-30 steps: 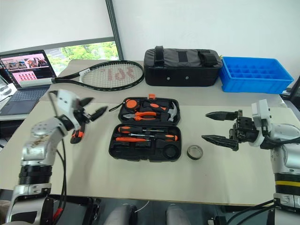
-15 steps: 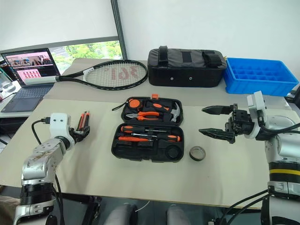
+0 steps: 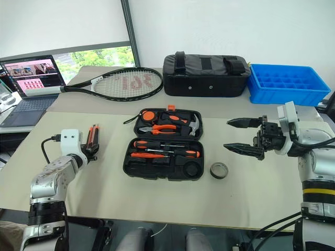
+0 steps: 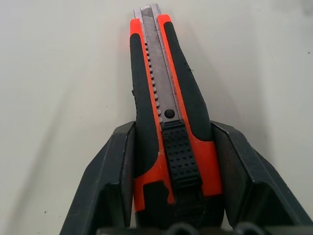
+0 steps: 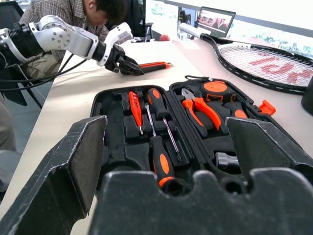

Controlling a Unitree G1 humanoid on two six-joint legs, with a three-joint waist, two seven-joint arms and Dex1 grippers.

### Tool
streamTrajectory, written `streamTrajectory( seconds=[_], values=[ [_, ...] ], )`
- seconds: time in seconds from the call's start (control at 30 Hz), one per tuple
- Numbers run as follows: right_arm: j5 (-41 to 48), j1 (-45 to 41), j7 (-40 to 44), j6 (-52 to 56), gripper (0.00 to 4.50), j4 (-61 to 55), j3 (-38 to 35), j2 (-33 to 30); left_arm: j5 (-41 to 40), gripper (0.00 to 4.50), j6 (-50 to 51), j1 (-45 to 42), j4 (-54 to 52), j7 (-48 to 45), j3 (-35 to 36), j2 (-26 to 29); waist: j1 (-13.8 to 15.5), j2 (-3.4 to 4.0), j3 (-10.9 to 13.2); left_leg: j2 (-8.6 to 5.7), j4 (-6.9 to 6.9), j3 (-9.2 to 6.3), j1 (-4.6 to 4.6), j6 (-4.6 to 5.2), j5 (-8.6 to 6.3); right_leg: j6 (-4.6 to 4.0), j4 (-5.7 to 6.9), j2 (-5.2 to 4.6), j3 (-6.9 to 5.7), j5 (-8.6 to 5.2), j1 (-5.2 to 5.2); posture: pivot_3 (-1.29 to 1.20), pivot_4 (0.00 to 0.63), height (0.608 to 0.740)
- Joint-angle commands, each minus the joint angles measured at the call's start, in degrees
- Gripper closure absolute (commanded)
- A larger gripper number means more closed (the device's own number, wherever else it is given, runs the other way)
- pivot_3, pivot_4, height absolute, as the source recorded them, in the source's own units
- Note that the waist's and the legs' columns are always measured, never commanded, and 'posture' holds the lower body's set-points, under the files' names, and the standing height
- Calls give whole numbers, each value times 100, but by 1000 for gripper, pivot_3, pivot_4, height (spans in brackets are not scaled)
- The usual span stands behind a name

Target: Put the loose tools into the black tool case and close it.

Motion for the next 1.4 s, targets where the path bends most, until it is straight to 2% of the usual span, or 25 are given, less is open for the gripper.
streamTrajectory(
  seconds=[0.03, 0.13, 0.2, 0.27, 0.4, 0.5, 0.8, 1.17, 1.23, 1.27, 1.4],
  values=[
    [150, 40, 143, 13, 0, -241, -219, -137, -459, 2723, -862, -302, -322, -585, 181, 16, 7, -11, 7, 0, 0, 0, -1, 0, 0, 0, -1, 0, -1, 0, -1, 0, 150, 708],
    [216, 105, 106, 87, 0, -329, -269, -166, -835, 2723, -1377, -512, -707, -1858, -254, 299, 30, -13, 8, -2, 0, 0, -10, -5, 3, -1, -7, -3, -3, 1, -4, 0, 150, 708],
    [253, 177, 83, 122, 0, -381, -315, -199, -821, 2723, -1723, -545, -851, -2829, -791, 648, 46, -14, 9, -2, -1, 0, -14, -10, 6, -1, -12, -2, -7, 1, -4, 0, 150, 708],
    [262, 252, 74, 146, 0, -422, -350, -238, -737, 2723, -2015, -540, -868, -3494, -1211, 946, 49, -7, 4, -7, -7, 1, -14, -13, 7, -1, -19, -4, -6, 1, -2, 0, 150, 708],
    [274, 581, 87, 141, 0, -598, -498, -349, -307, 2723, -3148, -589, -948, -5449, -2561, 1689, 17, 8, -2, -9, -26, 9, -9, -13, 7, 0, -31, -6, 0, 0, -2, 0, 150, 708],
    [263, 798, 58, 72, 0, -732, -579, -364, -203, 2723, -3688, -765, -593, -6283, -3060, 1862, -17, 8, -1, -4, -28, 12, -8, -13, 7, -1, -31, -1, 4, -1, -3, 0, 150, 708],
    [294, 1297, -36, 88, 0, -1078, -874, -440, 342, 2723, -4678, -1447, 741, -7052, -3449, 1890, -30, 4, 1, -1, -6, 12, -12, -6, 5, 1, -21, 4, 10, -2, -3, 0, 150, 708],
    [326, 1422, -105, 134, 0, -1237, -974, -401, 774, 2723, -5006, -1816, 1428, -7347, -3696, 1745, 0, 5, 1, 0, -3, 12, -15, -1, 2, 1, -20, 5, 10, -2, -5, 0, 150, 708],
    [334, 1432, -117, 141, 0, -1257, -976, -393, 775, 1713, -5005, -1877, 1500, -7322, -3685, 1674, -1, 4, 1, 0, -3, 12, -15, 0, 2, 2, -20, 6, 10, -2, -5, 0, 150, 708],
    [335, 1437, -119, 142, 0, -1261, -976, -391, 765, 1491, -4977, -1897, 1510, -7316, -3676, 1645, -4, 5, 1, 0, -3, 12, -15, 0, 2, 1, -20, 6, 10, -2, -5, 0, 150, 708],
    [335, 1465, -137, 118, 0, -1252, -966, -382, 675, 21, -4925, -1935, 1489, -7204, -3569, 1542, -13, 5, 1, 0, -3, 12, -15, 0, 1, 1, -19, 6, 11, -2, -4, 0, 150, 708]
  ],
)
